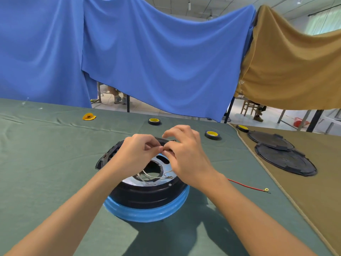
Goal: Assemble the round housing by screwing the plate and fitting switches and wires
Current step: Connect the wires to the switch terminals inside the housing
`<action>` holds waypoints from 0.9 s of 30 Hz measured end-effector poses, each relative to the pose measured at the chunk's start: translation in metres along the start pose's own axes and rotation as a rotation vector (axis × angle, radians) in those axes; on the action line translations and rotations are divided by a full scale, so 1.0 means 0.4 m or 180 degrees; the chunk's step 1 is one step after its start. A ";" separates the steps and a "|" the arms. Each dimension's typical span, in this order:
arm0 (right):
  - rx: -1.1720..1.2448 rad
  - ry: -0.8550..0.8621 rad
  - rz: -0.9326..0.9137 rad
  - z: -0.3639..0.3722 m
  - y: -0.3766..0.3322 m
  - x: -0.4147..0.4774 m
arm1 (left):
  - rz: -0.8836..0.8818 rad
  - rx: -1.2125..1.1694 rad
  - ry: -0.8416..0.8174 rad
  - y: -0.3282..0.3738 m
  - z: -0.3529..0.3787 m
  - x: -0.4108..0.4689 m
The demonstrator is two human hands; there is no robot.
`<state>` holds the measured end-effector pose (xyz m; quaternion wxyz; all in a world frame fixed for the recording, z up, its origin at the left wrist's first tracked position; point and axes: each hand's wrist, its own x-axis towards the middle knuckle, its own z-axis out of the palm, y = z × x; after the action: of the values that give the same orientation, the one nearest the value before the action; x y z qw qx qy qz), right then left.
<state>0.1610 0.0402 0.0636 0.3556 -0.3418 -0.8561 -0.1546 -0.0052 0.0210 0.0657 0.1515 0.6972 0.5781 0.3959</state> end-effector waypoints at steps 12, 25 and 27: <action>0.1312 -0.1459 0.0569 0.074 -0.116 0.101 | -0.0694 -0.1284 0.1524 -0.217 -0.067 -0.041; 0.0592 -0.1949 0.0208 0.149 -0.147 0.139 | -0.0825 -0.1779 0.1387 -0.235 -0.013 -0.060; 0.0511 -0.1983 0.0150 0.153 -0.151 0.136 | -0.0863 -0.1808 0.1422 -0.236 -0.011 -0.062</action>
<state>0.0602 0.0538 0.0582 0.1058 -0.3633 -0.9250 0.0338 -0.0736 0.0240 -0.0039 0.2599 0.4413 0.5511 0.6587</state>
